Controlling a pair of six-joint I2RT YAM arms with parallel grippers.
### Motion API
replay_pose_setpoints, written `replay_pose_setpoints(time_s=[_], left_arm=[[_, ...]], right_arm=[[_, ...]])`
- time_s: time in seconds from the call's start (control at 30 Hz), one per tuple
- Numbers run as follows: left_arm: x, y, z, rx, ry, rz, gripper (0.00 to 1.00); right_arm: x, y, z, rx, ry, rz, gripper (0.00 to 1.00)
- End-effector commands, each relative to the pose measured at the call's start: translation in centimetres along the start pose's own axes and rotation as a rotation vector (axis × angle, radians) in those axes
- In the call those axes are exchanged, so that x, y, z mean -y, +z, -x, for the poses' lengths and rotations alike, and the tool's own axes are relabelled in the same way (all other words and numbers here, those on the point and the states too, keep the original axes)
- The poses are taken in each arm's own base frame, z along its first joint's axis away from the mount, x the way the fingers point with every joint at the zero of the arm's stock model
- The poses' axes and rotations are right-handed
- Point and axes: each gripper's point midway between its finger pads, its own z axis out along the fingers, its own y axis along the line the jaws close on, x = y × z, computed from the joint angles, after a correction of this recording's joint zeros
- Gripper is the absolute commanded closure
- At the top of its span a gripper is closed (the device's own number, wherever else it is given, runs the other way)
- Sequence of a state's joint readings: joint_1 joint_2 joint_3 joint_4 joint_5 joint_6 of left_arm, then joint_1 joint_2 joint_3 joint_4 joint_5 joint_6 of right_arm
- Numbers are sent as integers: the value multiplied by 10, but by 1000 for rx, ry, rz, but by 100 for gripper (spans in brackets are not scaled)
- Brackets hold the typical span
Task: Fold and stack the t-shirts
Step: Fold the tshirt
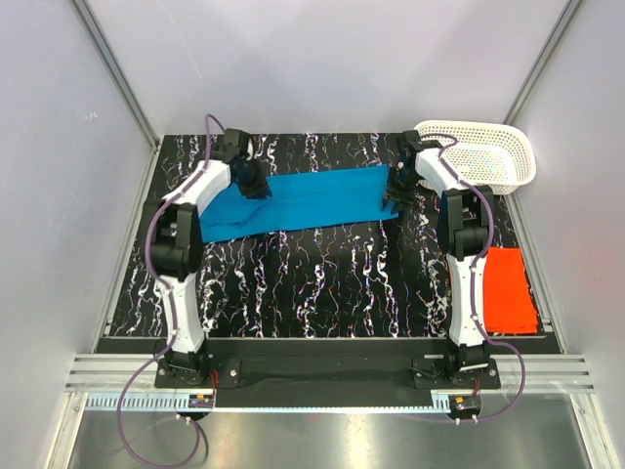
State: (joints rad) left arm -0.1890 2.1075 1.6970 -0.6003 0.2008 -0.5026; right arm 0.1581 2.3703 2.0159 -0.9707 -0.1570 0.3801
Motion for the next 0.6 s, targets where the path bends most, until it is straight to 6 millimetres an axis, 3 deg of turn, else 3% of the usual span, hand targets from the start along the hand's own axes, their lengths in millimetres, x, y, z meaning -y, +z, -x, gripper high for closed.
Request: replay_pose_setpoints(time_s=[0.0, 0.13, 0.17, 0.23, 0.33, 0.4, 0.57], left_arm=[[32, -69, 14, 112, 33, -102, 73], [9, -94, -8, 132, 26, -47, 73], [-9, -93, -21, 111, 8, -14, 73], [-24, -107, -26, 135, -14, 11, 73], [-72, -113, -46, 114, -118, 77, 70], [-93, -111, -61, 88, -168, 101, 69], [-128, -120, -58, 114, -265, 118, 66]], right_arm=[[2, -34, 18, 84, -29, -33, 60], [-1, -38, 23, 99, -30, -26, 59], [-3, -39, 27, 111, -32, -19, 59], [-5, -38, 29, 109, -27, -15, 59], [-10, -38, 35, 114, -28, 2, 59], [-13, -39, 39, 116, -32, 10, 57], [-18, -36, 41, 104, -39, 16, 53]])
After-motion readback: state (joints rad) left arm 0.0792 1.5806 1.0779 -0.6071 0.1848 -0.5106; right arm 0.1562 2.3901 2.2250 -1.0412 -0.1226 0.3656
